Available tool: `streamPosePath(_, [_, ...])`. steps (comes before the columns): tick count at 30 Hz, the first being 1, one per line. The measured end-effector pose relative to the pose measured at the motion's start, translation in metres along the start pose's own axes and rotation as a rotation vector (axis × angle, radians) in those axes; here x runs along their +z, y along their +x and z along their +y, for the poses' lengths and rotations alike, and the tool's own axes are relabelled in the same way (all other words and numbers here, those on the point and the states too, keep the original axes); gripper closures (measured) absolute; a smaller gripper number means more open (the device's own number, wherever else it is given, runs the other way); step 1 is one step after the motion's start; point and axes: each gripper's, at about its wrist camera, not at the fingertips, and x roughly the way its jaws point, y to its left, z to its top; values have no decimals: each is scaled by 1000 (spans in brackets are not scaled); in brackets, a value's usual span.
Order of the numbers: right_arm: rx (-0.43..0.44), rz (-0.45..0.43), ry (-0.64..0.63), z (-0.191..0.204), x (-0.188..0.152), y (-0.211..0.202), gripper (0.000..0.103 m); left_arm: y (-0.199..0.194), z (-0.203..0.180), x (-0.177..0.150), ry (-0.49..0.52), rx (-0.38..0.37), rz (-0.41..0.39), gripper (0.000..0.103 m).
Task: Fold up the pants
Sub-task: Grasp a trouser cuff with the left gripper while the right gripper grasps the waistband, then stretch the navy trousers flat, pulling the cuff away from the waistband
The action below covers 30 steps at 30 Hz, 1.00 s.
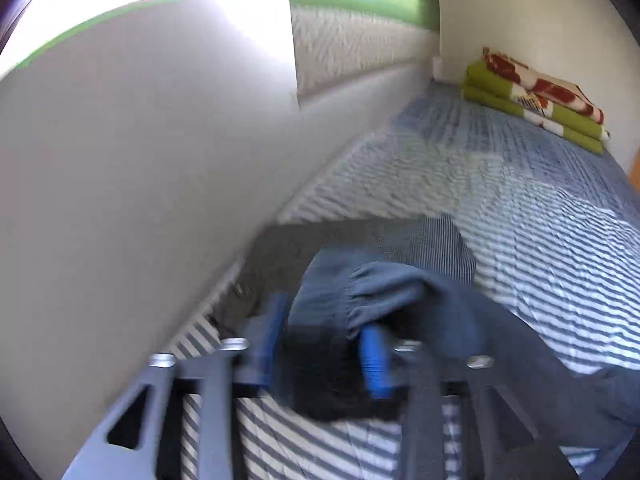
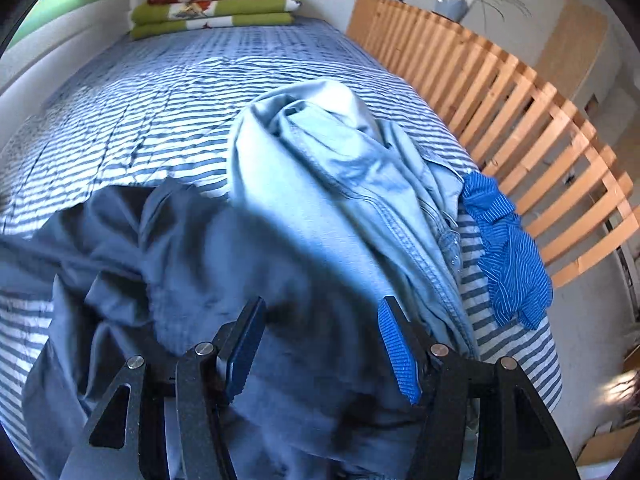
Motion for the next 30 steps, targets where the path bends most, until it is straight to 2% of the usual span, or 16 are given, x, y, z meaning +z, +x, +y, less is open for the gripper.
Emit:
streamPosePath(1, [17, -2, 8, -3, 0, -1, 49, 2, 1, -3, 18, -1, 25, 31])
streamPosePath(4, [111, -22, -22, 0, 0, -12, 47, -11, -2, -18, 89, 12, -12, 31])
streamPosePath(8, [201, -37, -146, 29, 2, -22, 39, -42, -25, -47, 127, -123, -3, 31])
streamPosePath(9, [214, -28, -184, 39, 1, -21, 33, -51, -35, -60, 152, -156, -4, 31])
streamPosePath(11, [207, 5, -294, 65, -6, -13, 31, -69, -60, -84, 228, -230, -1, 31])
streamPosePath(13, [127, 18, -380, 85, -12, -2, 31, -85, -90, -106, 296, -285, 8, 31])
streamPosePath(16, [-83, 17, -509, 106, -22, 21, 31, -109, -134, -151, 391, -409, 65, 31])
streamPosePath(17, [-138, 13, -529, 106, -24, 28, 36, -113, -147, -166, 419, -447, 90, 31])
streamPosePath(18, [-164, 16, -530, 104, -23, 32, 59, -116, -161, -181, 452, -486, 123, 31])
streamPosePath(19, [-172, 26, -518, 98, -21, 34, 69, -122, -172, -199, 483, -513, 158, 31])
streamPosePath(21, [-135, 35, -440, 77, -10, 30, 87, -128, -199, -228, 551, -568, 232, 31])
streamPosePath(22, [-139, 24, -400, 65, -3, 26, 91, -129, -213, -242, 583, -585, 269, 30])
streamPosePath(25, [-188, -43, -298, 30, 16, 12, 93, -128, -234, -277, 624, -623, 341, 22])
streamPosePath(27, [-248, -86, -209, 1, 35, 3, 93, -121, -243, -292, 632, -644, 394, 22])
streamPosePath(28, [-297, -112, -171, -10, 45, 1, 93, -118, -249, -300, 630, -652, 417, 22])
streamPosePath(30, [-462, -178, -102, -28, 65, 3, 92, -120, -260, -309, 628, -661, 428, 22])
